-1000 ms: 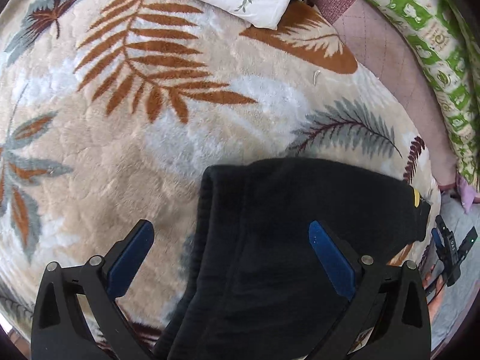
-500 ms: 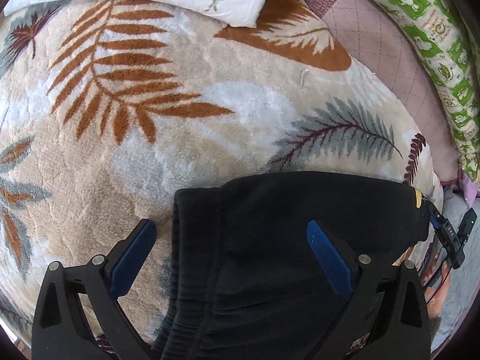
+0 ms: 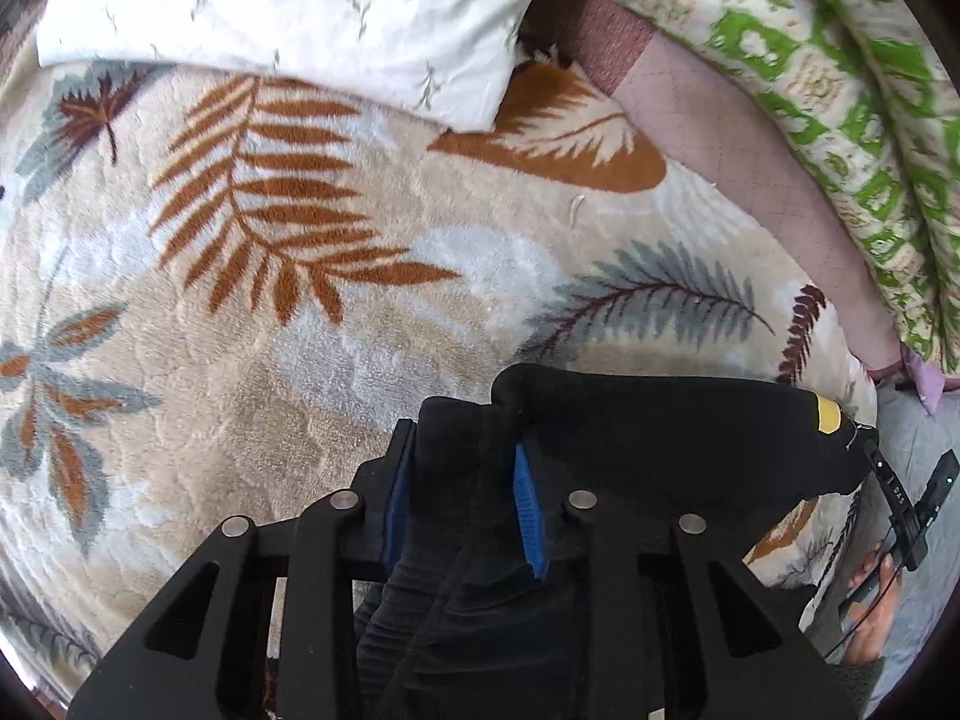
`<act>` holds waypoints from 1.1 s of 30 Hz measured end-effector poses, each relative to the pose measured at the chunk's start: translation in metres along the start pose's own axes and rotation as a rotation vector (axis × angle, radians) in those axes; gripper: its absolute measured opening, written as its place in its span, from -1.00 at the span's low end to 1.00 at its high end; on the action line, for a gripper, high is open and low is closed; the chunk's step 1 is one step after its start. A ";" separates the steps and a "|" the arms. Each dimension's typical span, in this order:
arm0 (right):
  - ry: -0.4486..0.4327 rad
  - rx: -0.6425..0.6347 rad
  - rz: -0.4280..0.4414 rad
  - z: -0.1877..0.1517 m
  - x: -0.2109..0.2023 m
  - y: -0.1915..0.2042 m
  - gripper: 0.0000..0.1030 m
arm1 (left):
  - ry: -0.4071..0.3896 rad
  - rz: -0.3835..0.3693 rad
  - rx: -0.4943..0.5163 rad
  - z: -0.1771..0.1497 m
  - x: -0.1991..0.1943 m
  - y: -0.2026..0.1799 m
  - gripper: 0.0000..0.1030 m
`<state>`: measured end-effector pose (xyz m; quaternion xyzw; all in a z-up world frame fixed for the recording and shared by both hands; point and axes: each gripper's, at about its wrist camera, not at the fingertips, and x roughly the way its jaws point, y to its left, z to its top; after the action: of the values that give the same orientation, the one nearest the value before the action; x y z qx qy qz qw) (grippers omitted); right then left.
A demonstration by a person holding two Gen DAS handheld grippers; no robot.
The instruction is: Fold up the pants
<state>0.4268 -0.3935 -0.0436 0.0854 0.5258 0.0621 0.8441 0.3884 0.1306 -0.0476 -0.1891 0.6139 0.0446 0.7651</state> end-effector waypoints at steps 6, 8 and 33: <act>-0.063 -0.081 -0.020 -0.015 -0.043 0.007 -0.82 | -0.125 0.069 0.091 -0.031 -0.032 0.004 -0.47; -0.091 -0.105 -0.023 -0.024 -0.059 0.009 -0.82 | -0.160 0.075 0.102 -0.040 -0.043 0.003 -0.49; -0.121 -0.159 0.054 -0.247 -0.147 -0.008 -0.65 | -0.077 0.040 -0.035 -0.203 -0.020 0.097 -0.51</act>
<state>0.1408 -0.4104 -0.0231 0.0359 0.4648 0.1212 0.8763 0.1667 0.1534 -0.0866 -0.1883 0.5866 0.0778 0.7838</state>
